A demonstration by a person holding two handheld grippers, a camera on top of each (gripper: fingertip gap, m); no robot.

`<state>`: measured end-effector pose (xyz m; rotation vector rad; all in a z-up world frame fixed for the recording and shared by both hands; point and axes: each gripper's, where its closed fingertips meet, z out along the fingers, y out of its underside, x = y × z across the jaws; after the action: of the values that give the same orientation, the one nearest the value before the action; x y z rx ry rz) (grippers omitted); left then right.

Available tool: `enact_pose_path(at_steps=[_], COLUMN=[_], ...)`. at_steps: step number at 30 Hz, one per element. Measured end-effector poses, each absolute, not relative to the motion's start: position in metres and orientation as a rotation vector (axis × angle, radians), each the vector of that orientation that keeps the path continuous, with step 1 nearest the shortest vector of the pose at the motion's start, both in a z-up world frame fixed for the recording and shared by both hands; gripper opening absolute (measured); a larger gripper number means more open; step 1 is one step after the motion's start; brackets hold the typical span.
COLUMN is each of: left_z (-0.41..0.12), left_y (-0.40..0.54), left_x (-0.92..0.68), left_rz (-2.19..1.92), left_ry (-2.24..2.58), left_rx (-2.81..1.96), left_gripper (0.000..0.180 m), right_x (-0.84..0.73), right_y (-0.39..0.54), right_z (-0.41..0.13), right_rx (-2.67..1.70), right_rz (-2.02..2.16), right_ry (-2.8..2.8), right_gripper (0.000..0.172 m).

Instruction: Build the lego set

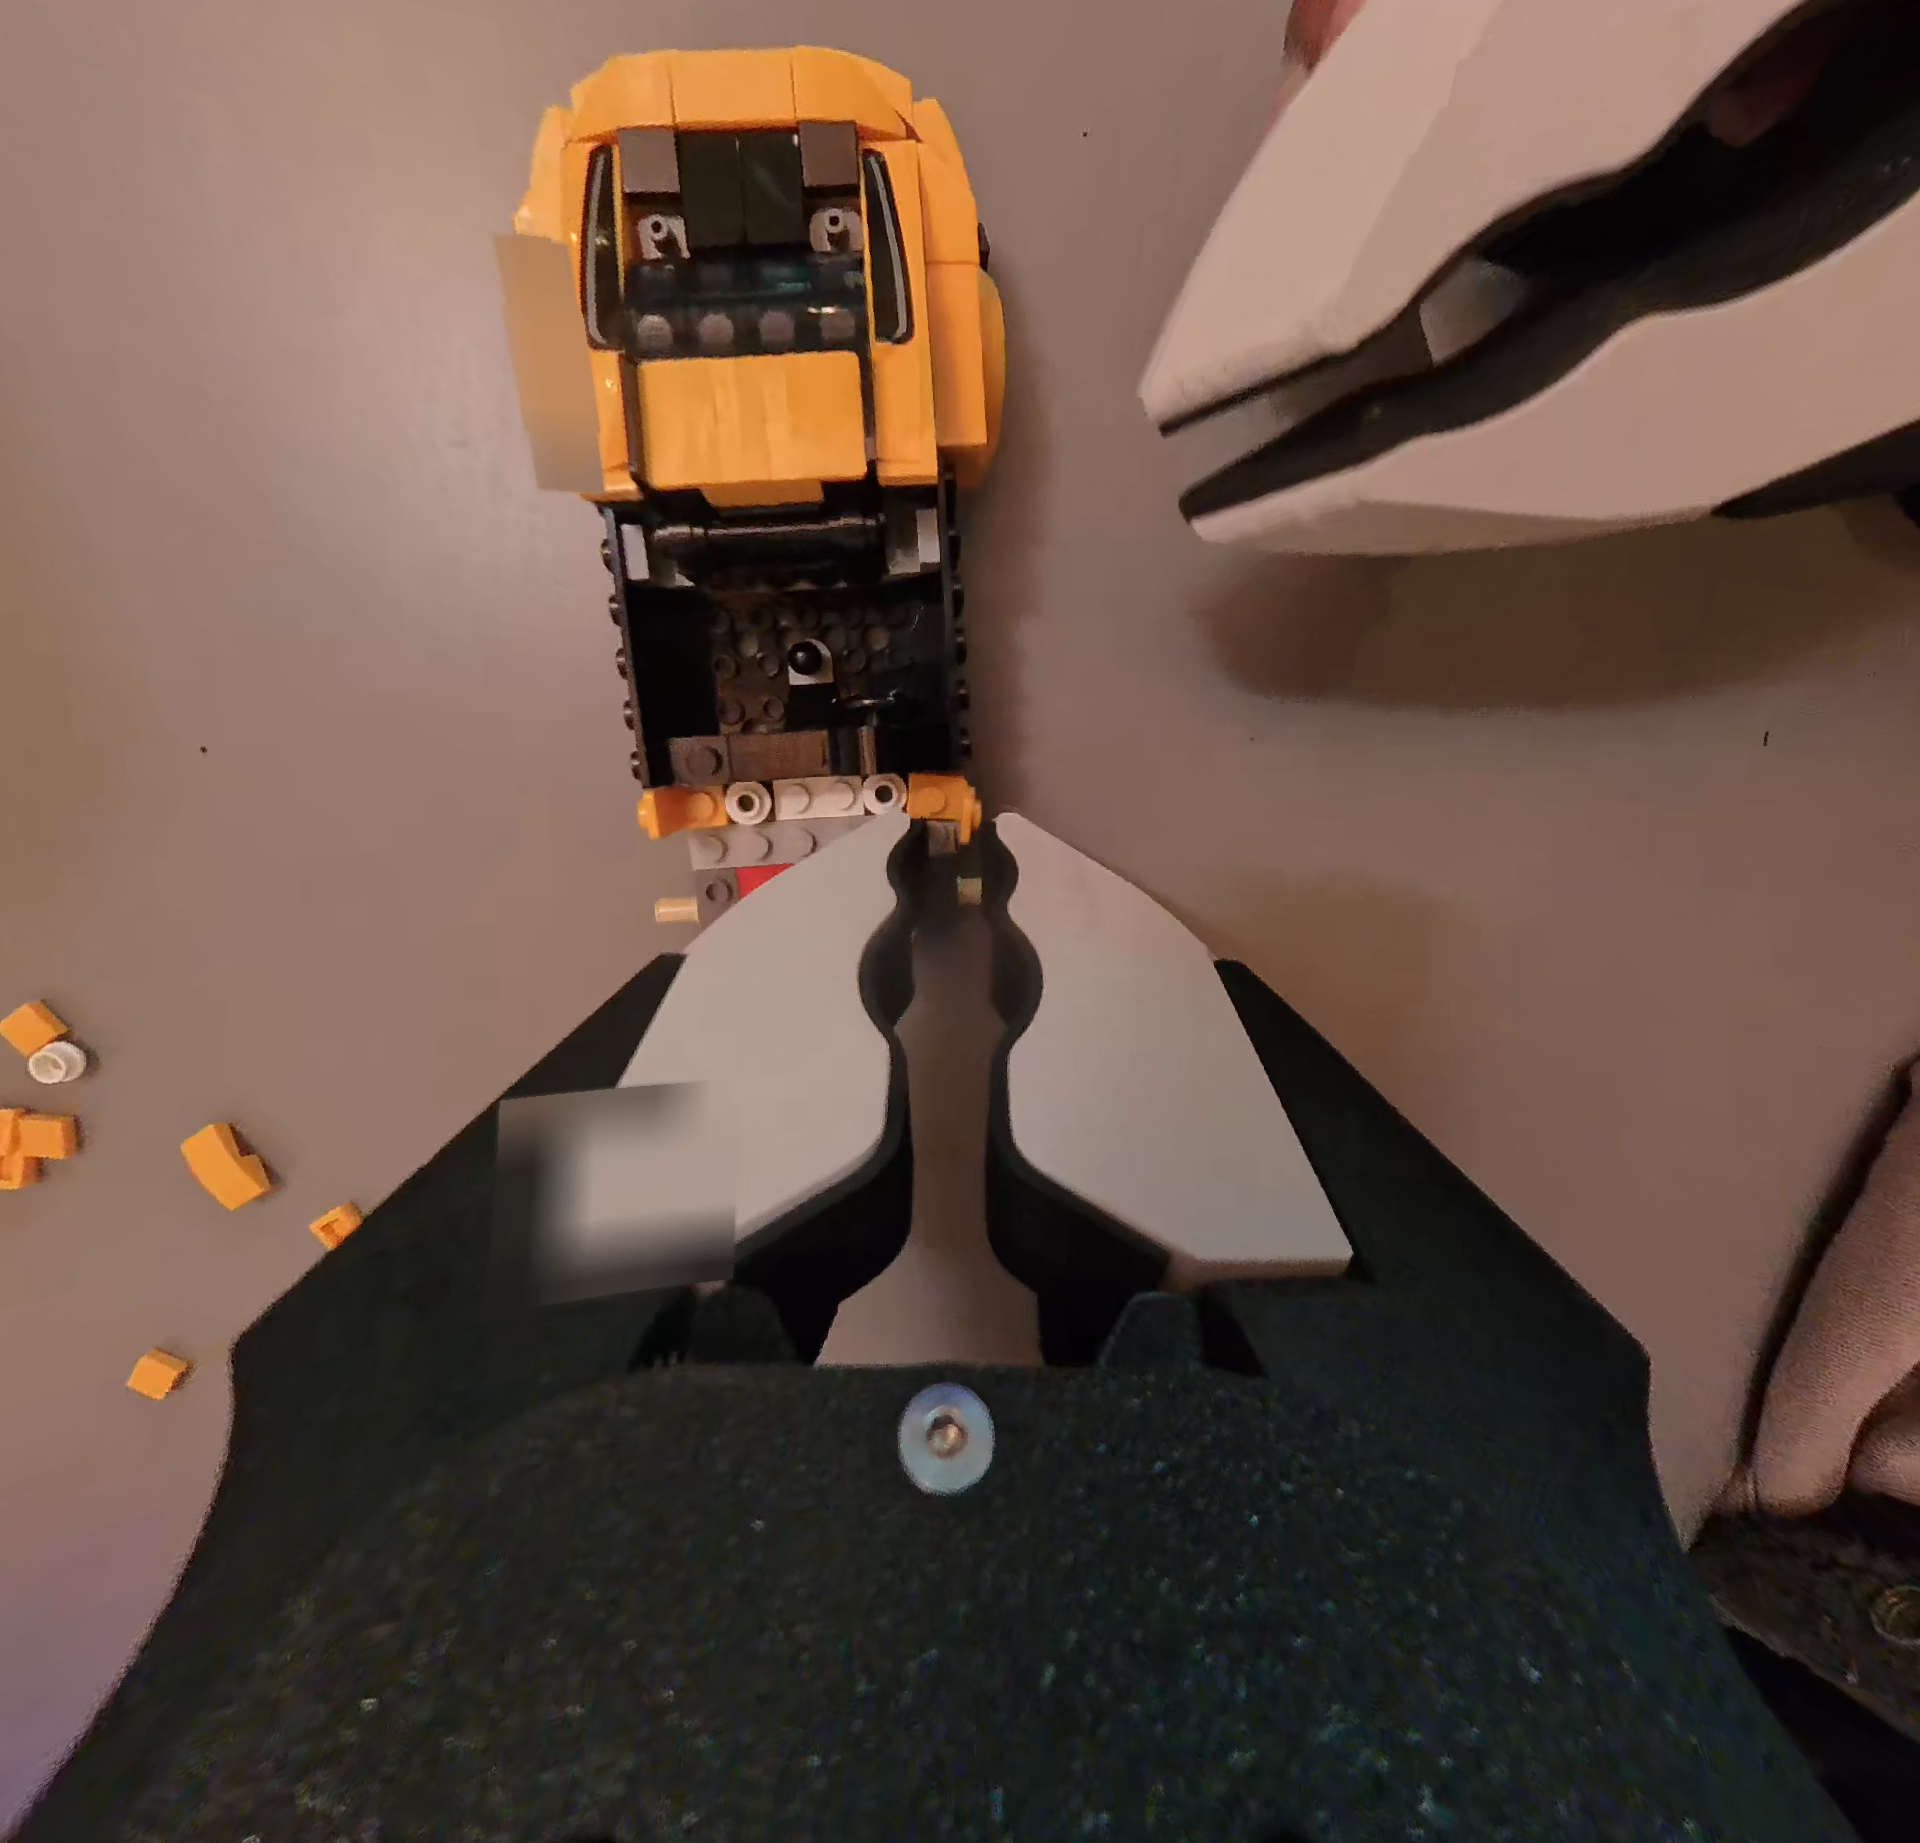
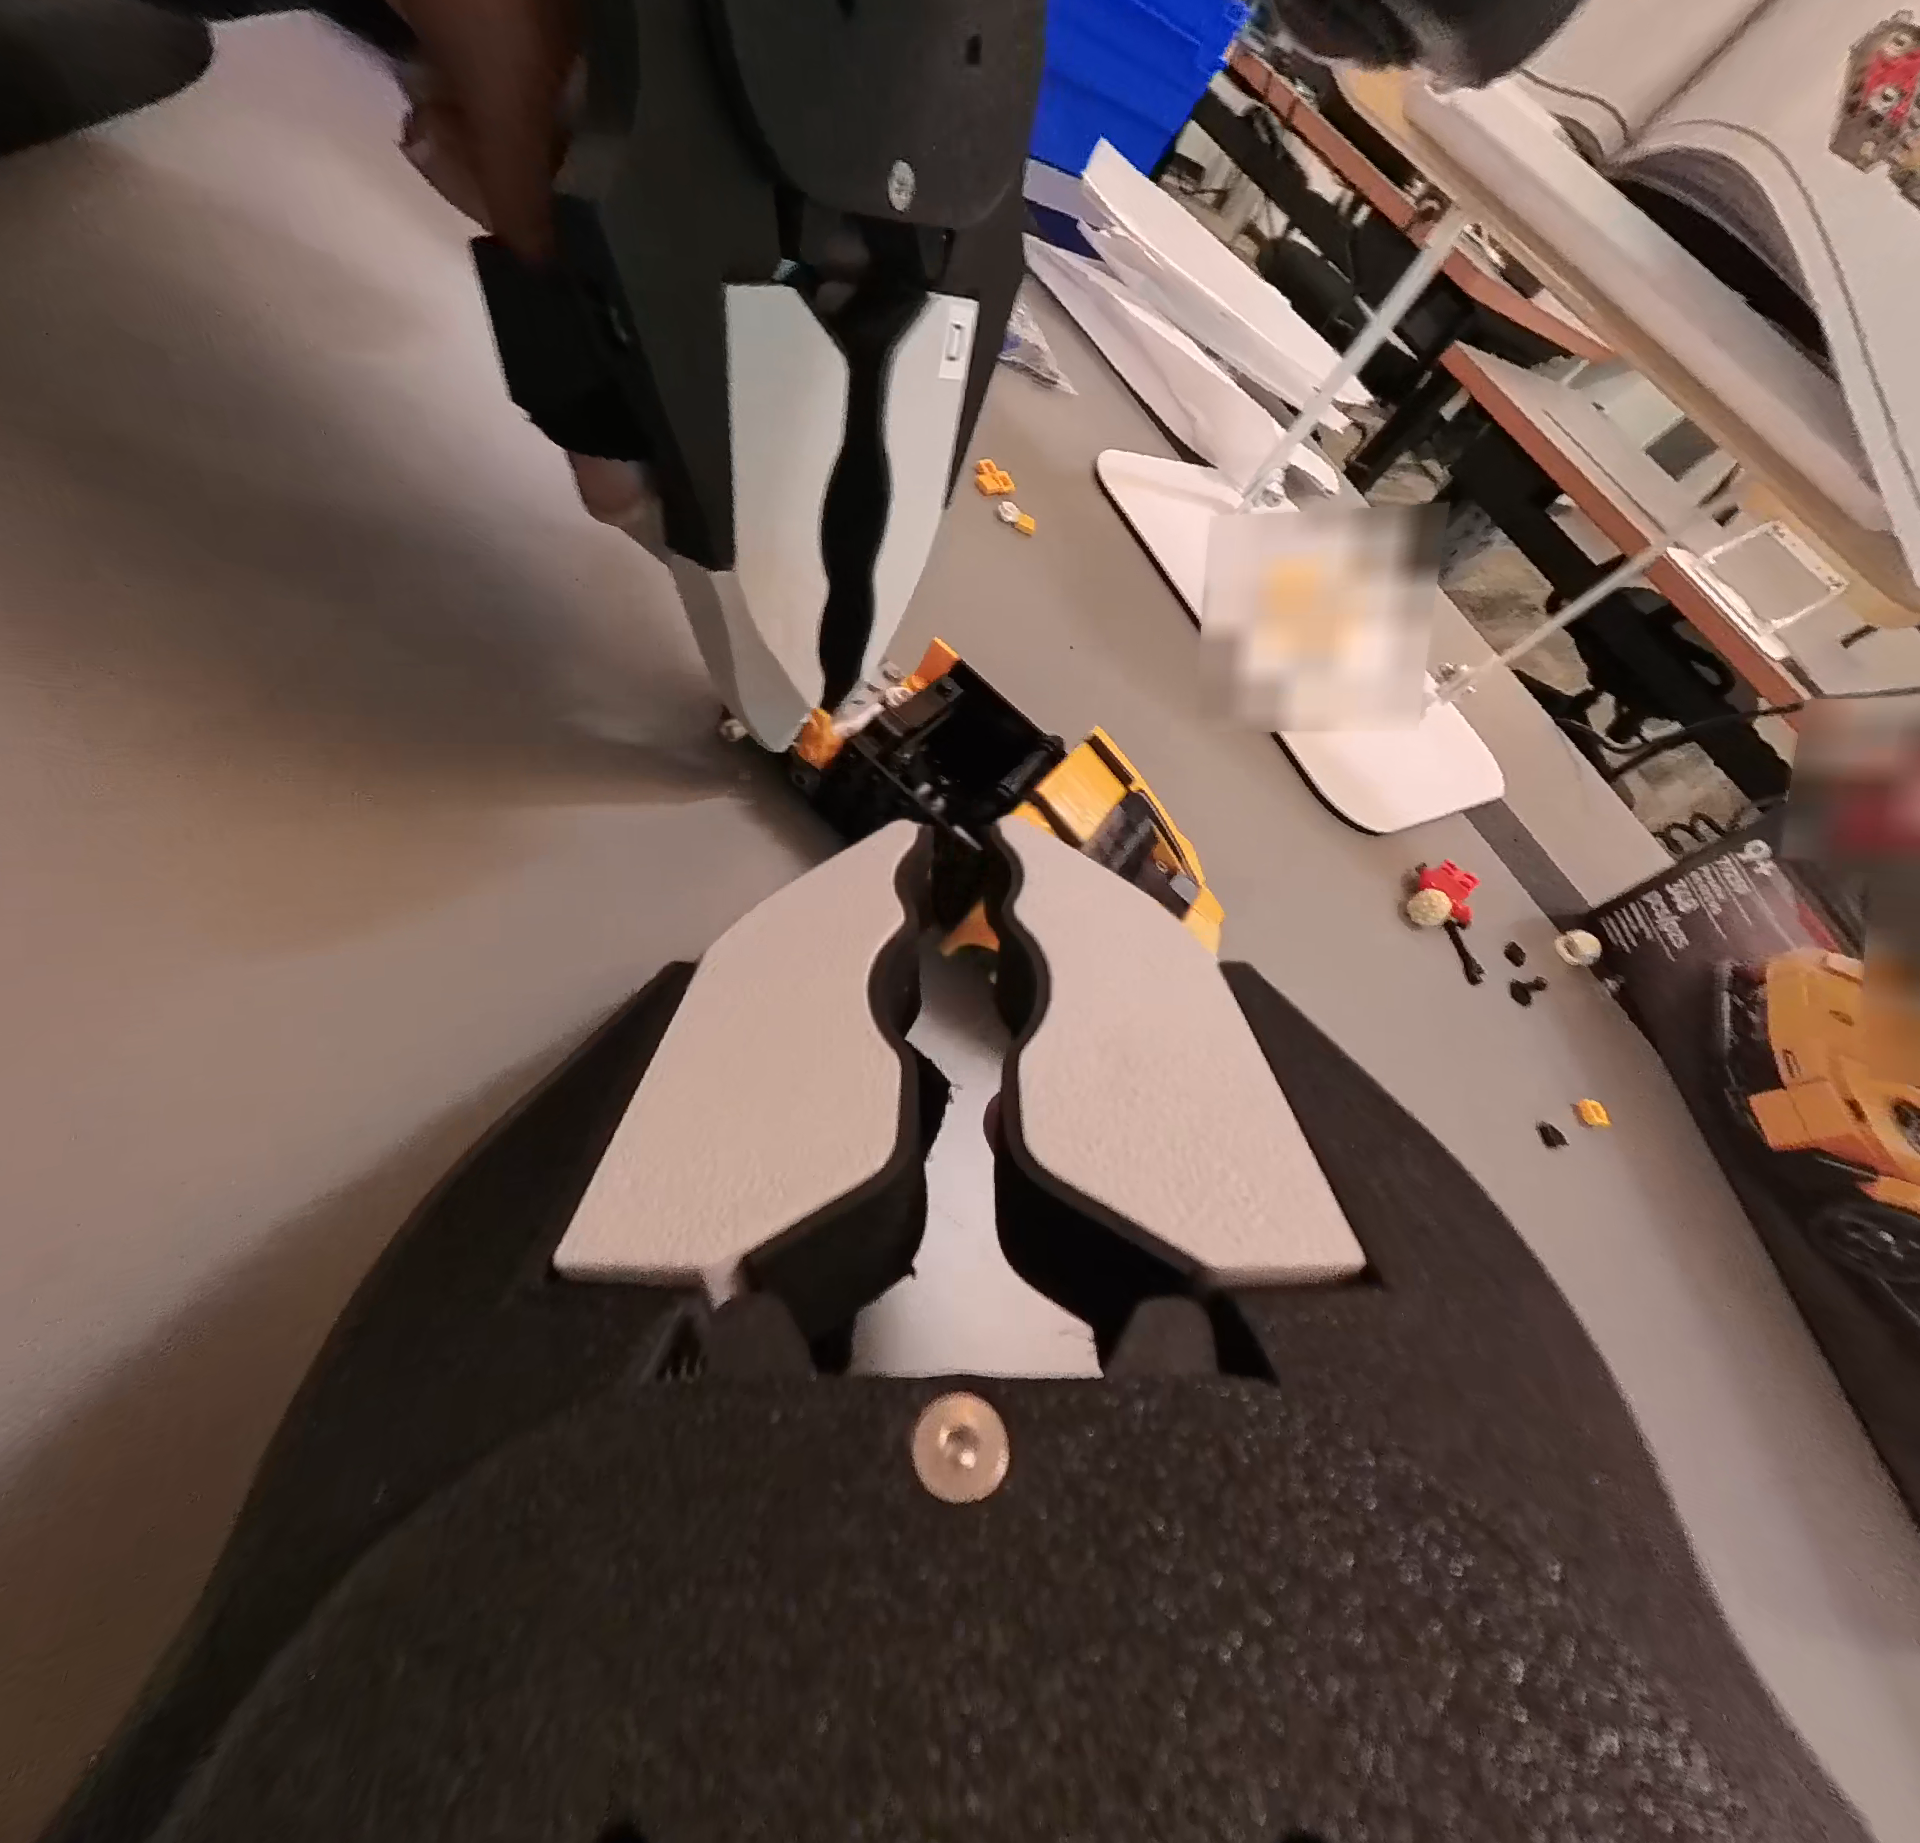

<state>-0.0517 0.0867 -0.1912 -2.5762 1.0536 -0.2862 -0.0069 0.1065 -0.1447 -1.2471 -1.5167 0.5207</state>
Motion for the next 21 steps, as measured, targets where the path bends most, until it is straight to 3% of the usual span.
enact_pose_path(at_steps=[15,21], left_z=[-0.181,-0.180], left_y=[0.089,0.097], left_x=[-0.067,-0.089], left_rz=[-0.291,-0.436], left_ry=[0.999,0.974], left_rx=[-2.499,-2.445], left_gripper=[0.012,0.037], right_x=[-0.025,-0.013], right_y=[0.088,0.094], right_z=[-0.176,-0.171], right_rx=[-1.157,-1.342], right_rz=[0.402,0.497], right_ry=[-1.883,-1.801], right_gripper=[0.011,0.012])
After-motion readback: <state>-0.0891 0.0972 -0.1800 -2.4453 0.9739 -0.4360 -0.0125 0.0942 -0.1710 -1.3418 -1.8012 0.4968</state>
